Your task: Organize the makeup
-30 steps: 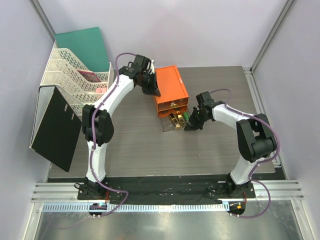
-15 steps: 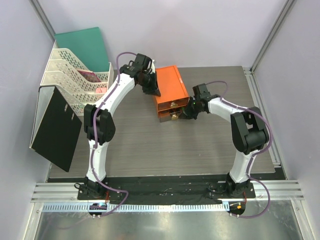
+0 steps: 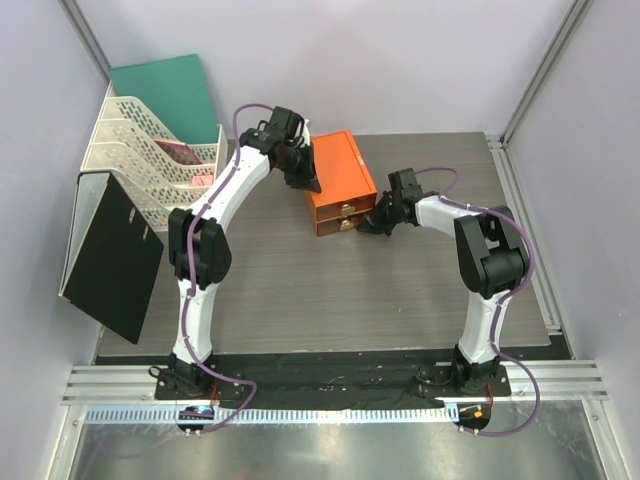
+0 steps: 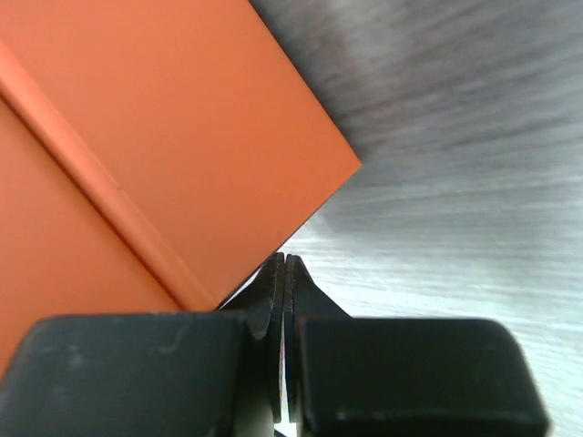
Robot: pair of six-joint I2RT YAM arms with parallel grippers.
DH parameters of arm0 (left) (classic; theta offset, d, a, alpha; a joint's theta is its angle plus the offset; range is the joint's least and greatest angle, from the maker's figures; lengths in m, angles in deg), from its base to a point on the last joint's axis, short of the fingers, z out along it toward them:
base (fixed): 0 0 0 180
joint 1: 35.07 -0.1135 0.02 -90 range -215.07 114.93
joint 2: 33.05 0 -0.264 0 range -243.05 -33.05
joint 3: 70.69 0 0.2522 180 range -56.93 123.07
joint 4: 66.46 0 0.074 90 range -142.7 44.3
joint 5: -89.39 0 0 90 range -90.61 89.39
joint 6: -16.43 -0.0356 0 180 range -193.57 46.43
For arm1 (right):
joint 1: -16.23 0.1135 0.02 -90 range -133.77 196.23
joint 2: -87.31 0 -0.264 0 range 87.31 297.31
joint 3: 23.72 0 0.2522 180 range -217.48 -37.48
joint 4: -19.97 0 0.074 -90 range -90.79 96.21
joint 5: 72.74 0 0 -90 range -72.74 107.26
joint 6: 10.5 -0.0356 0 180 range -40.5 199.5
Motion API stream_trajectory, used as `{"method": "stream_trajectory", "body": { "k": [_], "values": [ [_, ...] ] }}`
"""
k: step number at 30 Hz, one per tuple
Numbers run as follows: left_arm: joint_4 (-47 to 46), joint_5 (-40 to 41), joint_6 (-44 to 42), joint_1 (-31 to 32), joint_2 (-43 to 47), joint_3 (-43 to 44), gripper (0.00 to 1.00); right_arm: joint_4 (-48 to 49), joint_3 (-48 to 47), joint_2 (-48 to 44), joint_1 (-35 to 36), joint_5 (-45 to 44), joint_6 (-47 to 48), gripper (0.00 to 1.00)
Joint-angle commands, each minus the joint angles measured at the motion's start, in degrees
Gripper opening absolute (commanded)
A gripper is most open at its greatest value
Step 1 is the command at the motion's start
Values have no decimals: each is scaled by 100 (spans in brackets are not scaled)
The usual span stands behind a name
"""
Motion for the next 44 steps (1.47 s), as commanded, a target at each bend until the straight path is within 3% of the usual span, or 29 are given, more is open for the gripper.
{"method": "stream_trajectory", "body": {
  "k": [1,12,14,15,16,19,24,28,34,41,44],
  "values": [
    [1077,723,-305,-12,-553,-290,0,842,-306,16,8,165,-259,1],
    [902,1180,-314,-12,18,219,0,-19,19,-1020,-106,-37,277,1],
    [744,1276,-331,-12,306,325,5,-230,36,-1275,-115,-116,426,1],
    [647,1277,-375,-12,413,308,14,-361,28,-1363,-124,-143,488,1],
    [420,1311,-393,-12,544,264,33,-423,19,-1494,-141,-160,567,1],
    [129,1417,-480,-12,1002,176,69,-792,-148,-1645,-133,-301,1023,1],
    [172,1812,-595,-30,1485,176,96,-1494,-526,-1847,-133,-854,1893,17],
    [242,1989,-718,-56,1837,-69,100,-1794,-658,-1979,-141,-1250,2254,43],
    [66,2471,-832,-56,2583,-1256,100,-2041,-404,-2277,-159,-2030,2571,72],
    [111,2570,-999,-56,3155,-2248,100,-2032,-43,-2559,-220,-2331,2870,99],
    [-153,2665,-964,-65,3410,-2663,100,-2006,-25,-2620,-229,-2480,2958,100]
  ]
}}
